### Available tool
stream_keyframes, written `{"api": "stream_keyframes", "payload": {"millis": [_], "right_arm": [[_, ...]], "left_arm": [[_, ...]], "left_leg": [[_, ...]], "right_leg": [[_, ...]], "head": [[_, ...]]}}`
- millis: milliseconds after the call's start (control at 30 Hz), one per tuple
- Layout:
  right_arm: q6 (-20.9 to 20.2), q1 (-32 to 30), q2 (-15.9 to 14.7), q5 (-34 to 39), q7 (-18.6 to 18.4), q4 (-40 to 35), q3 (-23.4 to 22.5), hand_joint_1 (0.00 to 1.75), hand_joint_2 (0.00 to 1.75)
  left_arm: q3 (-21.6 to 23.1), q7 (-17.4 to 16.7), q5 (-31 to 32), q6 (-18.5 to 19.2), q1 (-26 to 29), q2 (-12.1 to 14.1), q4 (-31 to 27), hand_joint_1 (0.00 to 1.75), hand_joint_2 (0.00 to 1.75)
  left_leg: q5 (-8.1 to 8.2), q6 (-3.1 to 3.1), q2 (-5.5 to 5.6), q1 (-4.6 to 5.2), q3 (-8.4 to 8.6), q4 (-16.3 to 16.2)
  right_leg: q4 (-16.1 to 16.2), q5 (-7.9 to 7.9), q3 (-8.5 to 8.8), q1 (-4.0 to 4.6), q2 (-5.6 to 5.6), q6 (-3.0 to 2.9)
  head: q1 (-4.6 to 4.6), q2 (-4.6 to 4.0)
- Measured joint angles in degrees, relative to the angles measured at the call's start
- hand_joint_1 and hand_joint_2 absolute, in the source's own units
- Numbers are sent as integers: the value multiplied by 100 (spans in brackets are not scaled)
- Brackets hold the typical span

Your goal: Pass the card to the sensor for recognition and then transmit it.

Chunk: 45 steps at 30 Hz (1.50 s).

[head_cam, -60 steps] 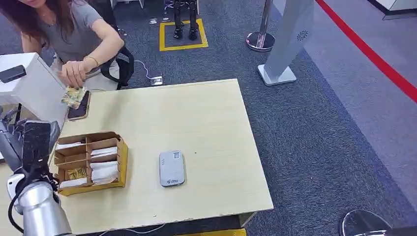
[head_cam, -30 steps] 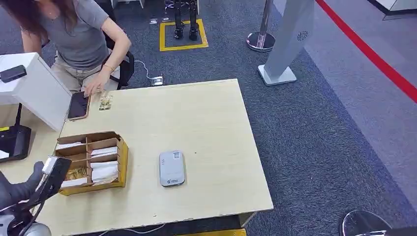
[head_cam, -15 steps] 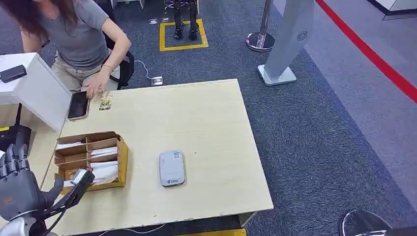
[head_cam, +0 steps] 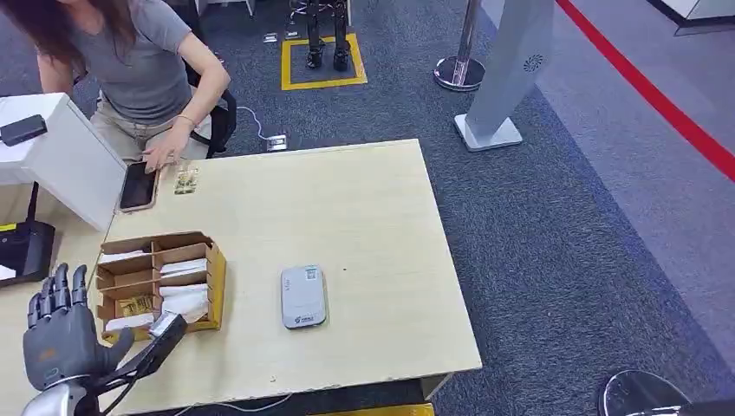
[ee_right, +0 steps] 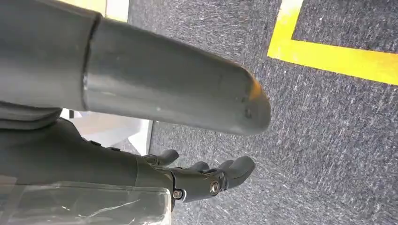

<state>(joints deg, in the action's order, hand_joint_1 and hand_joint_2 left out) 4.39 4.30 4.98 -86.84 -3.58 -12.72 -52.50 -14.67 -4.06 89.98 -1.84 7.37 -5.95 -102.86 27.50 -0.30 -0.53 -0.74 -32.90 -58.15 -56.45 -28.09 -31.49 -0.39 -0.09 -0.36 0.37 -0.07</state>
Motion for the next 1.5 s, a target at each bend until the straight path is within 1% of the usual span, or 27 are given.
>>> {"api": "stream_keyframes", "payload": {"millis": [167, 267, 500, 600, 867, 967, 1100, 1167, 1233, 1500], "right_arm": [[0, 1, 0, -4, 0, 0, -13, 0, 0], [0, 1, 0, -4, 0, 0, -35, 0, 0], [2, 0, 0, -63, 4, 0, -98, 0, 0], [13, 6, 0, -81, 37, -2, -111, 0, 0], [15, 6, 0, -90, 74, -4, -131, 0, 0], [15, 6, 0, -96, 81, -4, -131, 0, 0], [15, 14, 0, -98, 90, -4, -135, 0, 0], [17, 16, 0, -96, 85, -4, -142, 0, 0], [44, 19, 0, -92, 70, -7, -170, 0, 0], [105, 23, 0, -92, 74, -7, -275, 0, 0]], "left_arm": [[190, -236, 0, 107, 86, 153, 2, 0, 175], [221, -355, 0, 190, 139, 228, 2, 0, 175], [245, -437, 4, 210, 384, 420, 2, 0, 175], [341, -599, 4, 225, 409, 490, 2, 0, 175], [418, -628, 4, 247, 423, 584, 2, 0, 175], [431, -580, 4, 260, 422, 602, 2, 0, 175], [540, -608, 4, 214, 421, 661, 2, 0, 175], [678, -722, 4, 159, 422, 728, 2, 0, 175], [926, -783, 4, 66, 424, 813, 2, 0, 175], [1698, -718, 4, -4, 495, 953, 2, 0, 175]], "left_leg": [[1, 2, 0, 0, 0, 0], [1, 2, 0, 0, 0, 1], [2, 2, 0, 0, 0, 1], [2, 2, 0, 0, 0, 1], [1, 2, 0, 0, 0, 0], [1, 2, 0, 0, 0, 0], [2, 2, 0, 0, 0, 0], [2, 2, 0, 0, 0, 0], [2, 2, 1, 0, 0, 0], [2, 2, 0, 1, 0, 0]], "right_leg": [[0, 0, 0, 0, -1, 0], [0, 0, 1, 0, 0, 0], [0, -1, 0, 0, -1, 0], [0, -1, 0, 0, -1, 0], [0, -1, 1, 0, -1, 0], [0, -1, 1, 0, -1, 0], [0, -1, 0, 0, -1, 0], [0, -1, 0, 0, -1, 0], [0, -1, 1, 0, -1, 0], [0, -1, 1, 0, -1, 0]], "head": [[0, 0], [-2, 0], [0, 0], [-2, 0], [-2, 0], [-2, 0], [-2, 0], [-2, 0], [-2, 0], [-2, 0]]}}
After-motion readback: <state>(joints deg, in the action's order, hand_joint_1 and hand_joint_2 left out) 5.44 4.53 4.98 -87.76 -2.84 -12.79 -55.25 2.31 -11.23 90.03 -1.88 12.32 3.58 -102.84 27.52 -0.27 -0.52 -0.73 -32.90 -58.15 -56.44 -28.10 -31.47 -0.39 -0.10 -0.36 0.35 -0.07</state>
